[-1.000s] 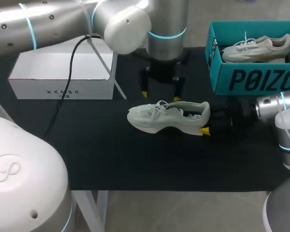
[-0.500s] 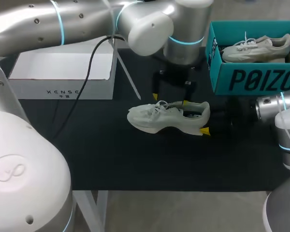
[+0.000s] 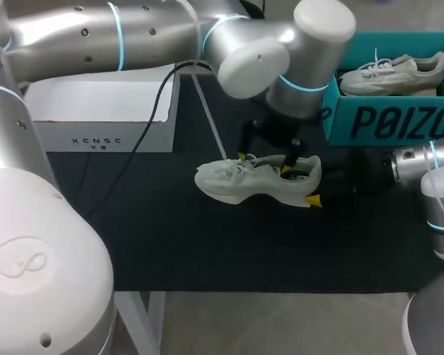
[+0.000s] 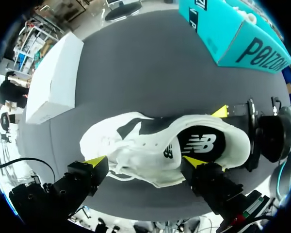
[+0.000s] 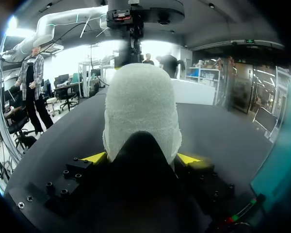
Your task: Take the shoe out of the shoebox, open the shoe tongue, remove and reinsert the insole, then place the shoe into the shoebox
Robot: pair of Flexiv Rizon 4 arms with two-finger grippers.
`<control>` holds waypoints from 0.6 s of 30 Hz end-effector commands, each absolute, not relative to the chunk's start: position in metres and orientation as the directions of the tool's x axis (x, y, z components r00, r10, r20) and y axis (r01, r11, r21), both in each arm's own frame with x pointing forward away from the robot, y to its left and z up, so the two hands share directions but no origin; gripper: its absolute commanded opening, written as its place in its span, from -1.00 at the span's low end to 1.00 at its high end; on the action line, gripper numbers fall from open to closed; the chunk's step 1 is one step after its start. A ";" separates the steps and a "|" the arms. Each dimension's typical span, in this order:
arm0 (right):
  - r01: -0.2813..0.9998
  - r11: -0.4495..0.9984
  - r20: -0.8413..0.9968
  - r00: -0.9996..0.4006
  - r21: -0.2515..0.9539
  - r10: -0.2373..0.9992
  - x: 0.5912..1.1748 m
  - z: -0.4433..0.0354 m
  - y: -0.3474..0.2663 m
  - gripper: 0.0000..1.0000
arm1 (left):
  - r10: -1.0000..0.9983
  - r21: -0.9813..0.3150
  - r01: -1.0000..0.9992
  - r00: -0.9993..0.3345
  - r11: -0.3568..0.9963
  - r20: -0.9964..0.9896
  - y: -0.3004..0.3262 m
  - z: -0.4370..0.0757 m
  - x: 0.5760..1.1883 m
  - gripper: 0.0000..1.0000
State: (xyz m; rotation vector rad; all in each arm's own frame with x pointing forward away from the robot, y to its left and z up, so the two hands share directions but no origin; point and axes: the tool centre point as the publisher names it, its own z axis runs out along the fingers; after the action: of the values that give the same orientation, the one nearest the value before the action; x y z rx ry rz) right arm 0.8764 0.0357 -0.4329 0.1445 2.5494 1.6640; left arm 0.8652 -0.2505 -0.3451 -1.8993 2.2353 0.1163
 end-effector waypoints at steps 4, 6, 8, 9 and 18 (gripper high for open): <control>0.028 0.402 -0.027 -0.991 0.915 0.131 0.877 -0.437 0.039 -1.00 | -0.967 -0.107 -0.984 -0.118 0.145 -0.227 -0.249 -0.344 0.859 -0.80; 0.028 0.402 -0.027 -0.991 0.915 0.131 0.877 -0.437 0.039 -1.00 | -0.964 -0.109 -0.983 -0.117 0.146 -0.239 -0.248 -0.344 0.859 -1.00; 0.028 0.402 -0.027 -0.991 0.915 0.131 0.877 -0.437 0.039 -1.00 | -0.963 -0.107 -0.984 -0.115 0.144 -0.244 -0.247 -0.345 0.858 -1.00; 0.028 0.402 -0.027 -0.991 0.915 0.131 0.877 -0.437 0.039 -1.00 | -0.963 -0.106 -0.984 -0.115 0.144 -0.246 -0.246 -0.345 0.858 -1.00; 0.028 0.402 -0.027 -0.991 0.915 0.131 0.877 -0.437 0.039 -1.00 | -0.967 -0.106 -0.985 -0.106 0.133 -0.233 -0.242 -0.340 0.864 -1.00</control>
State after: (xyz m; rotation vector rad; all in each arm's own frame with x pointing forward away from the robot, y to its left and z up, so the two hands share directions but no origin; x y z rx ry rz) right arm 0.8764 0.0358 -0.4328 0.1444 2.5494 1.6640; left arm 0.8622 -0.2460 -0.3451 -1.9083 2.1618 0.1202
